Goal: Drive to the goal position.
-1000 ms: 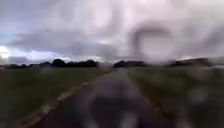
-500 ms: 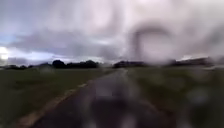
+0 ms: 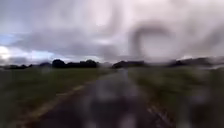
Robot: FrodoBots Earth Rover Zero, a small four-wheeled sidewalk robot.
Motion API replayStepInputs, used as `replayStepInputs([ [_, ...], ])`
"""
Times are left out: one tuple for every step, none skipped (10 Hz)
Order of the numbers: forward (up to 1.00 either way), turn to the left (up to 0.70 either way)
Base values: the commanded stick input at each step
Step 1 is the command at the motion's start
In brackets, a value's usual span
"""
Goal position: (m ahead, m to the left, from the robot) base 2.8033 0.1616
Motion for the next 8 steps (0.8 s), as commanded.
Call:
replayStepInputs([
  [0.70, 0.00],
  [0.70, 0.00],
  [0.70, 0.00],
  [0.70, 0.00],
  [0.70, 0.00],
  [0.70, 0.00],
  [0.70, 0.00],
  [0.70, 0.00],
])
